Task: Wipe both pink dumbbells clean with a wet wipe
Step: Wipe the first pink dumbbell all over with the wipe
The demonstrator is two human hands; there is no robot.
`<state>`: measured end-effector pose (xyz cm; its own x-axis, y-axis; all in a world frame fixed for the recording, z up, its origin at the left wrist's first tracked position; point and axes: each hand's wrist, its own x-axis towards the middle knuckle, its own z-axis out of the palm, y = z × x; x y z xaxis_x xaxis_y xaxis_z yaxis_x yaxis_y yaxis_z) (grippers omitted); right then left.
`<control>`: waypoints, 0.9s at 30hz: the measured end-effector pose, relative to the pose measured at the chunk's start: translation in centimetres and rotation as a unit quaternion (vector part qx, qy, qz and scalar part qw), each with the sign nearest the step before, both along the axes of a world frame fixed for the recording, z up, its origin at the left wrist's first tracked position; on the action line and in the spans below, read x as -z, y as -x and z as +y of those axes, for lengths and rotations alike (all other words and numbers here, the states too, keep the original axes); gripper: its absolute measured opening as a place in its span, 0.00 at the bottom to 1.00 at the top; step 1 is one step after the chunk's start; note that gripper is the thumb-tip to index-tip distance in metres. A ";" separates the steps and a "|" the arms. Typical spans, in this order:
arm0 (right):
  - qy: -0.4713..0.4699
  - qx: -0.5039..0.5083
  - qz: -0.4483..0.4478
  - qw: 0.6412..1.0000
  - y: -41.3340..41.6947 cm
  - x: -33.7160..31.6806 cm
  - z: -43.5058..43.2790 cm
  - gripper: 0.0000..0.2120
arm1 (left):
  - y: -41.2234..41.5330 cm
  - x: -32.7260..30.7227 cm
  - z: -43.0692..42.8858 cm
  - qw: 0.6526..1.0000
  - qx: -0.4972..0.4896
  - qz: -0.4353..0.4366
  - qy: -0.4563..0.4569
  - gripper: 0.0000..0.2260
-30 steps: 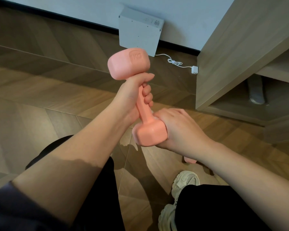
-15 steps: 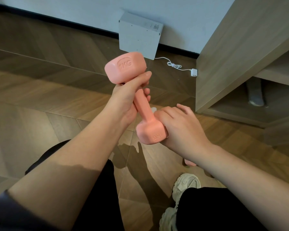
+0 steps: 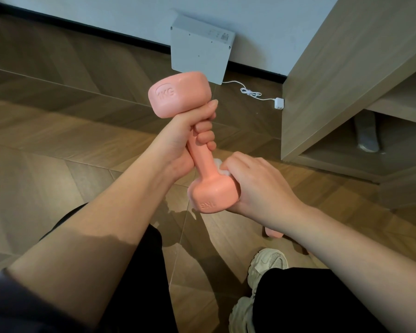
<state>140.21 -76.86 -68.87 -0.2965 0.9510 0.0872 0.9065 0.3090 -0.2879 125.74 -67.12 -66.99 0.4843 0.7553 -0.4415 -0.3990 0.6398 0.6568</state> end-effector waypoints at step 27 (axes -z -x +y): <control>-0.007 0.018 0.038 0.999 0.0 -0.1 0.0 0.21 | -0.7 0.6 0.3 1.000 -0.002 -0.005 0.011 0.17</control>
